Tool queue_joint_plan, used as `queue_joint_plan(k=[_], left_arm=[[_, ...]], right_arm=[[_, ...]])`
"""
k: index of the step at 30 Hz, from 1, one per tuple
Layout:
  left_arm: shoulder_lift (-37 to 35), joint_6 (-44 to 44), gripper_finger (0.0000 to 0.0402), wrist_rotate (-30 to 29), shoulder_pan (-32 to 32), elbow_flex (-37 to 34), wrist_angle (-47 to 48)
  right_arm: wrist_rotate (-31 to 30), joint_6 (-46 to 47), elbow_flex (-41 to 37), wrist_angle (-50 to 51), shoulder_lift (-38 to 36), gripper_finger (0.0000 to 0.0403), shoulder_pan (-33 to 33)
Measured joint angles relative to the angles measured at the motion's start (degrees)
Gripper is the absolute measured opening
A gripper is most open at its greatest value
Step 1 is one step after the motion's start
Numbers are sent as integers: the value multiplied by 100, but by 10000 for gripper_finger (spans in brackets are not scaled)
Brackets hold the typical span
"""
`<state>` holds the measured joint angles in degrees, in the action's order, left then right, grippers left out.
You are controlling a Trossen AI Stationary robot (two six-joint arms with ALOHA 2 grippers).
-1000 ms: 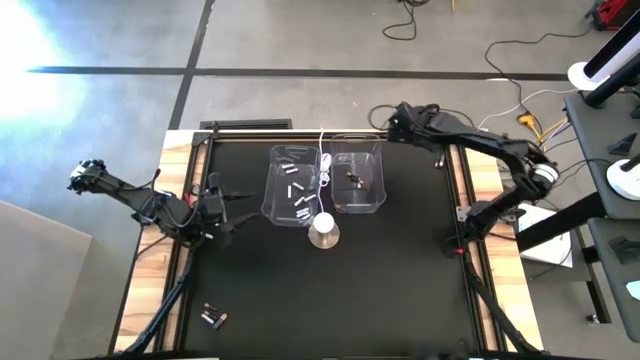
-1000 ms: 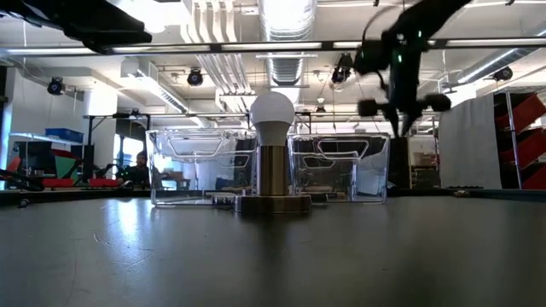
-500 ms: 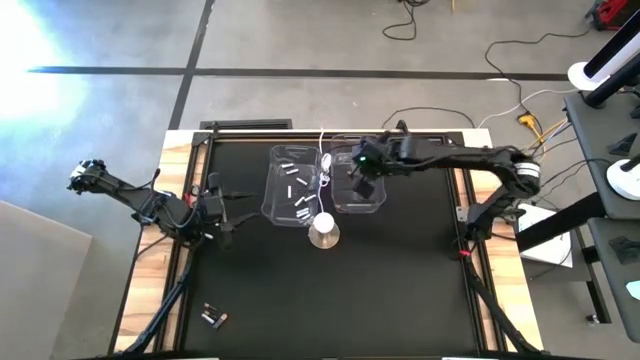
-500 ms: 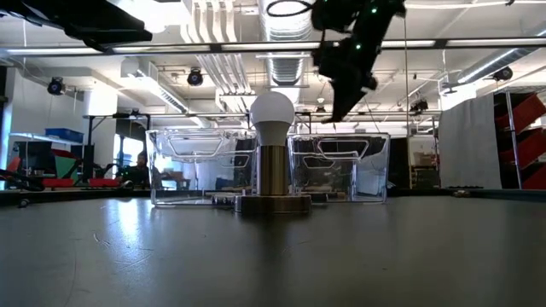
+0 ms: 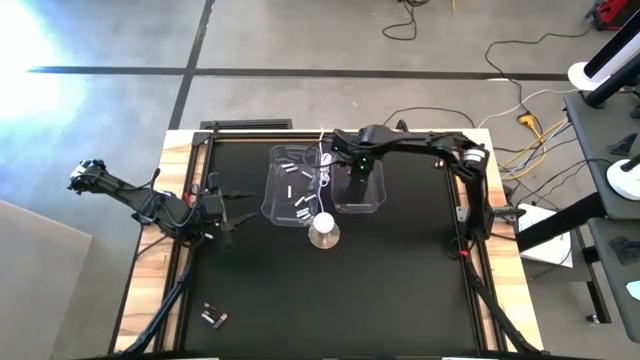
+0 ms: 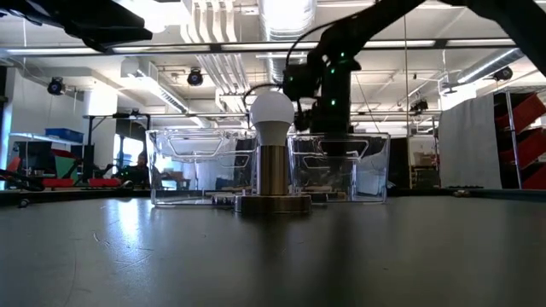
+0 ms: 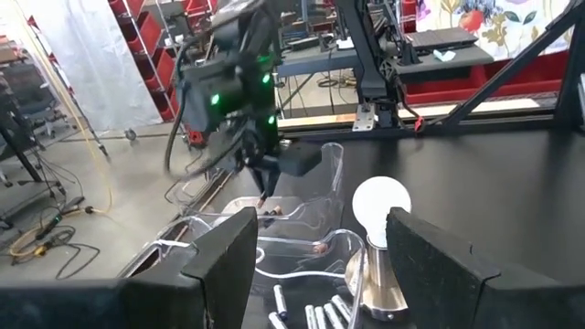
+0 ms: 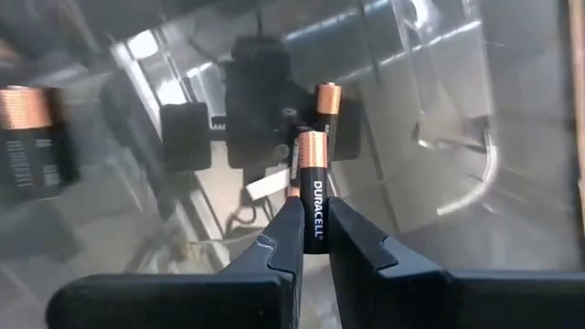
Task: Sort batteries
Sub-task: Put the black battery into the right transparent bin
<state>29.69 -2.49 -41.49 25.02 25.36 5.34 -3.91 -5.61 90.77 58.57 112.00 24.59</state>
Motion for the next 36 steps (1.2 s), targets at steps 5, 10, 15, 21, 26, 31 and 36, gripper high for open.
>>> queue_joint_plan(k=[5,10,15,21,26,31,36], left_arm=[[9,159,220,0,0,0,0],[9,171,220,0,0,0,0],[23,171,220,-1,0,0,-2],[34,171,220,-3,0,0,-2],[58,146,220,-3,0,0,28],[66,9,220,-5,0,0,72],[66,-53,220,-5,0,0,71]], right_arm=[[142,-398,21,-35,338,29,69],[141,-496,17,-31,455,29,67],[141,-226,16,-18,417,73,69],[130,135,14,134,-112,168,59],[-266,663,8,230,-988,213,292],[-1464,1765,-155,485,-1871,229,759],[-2055,4040,-771,546,-2604,229,1427]])
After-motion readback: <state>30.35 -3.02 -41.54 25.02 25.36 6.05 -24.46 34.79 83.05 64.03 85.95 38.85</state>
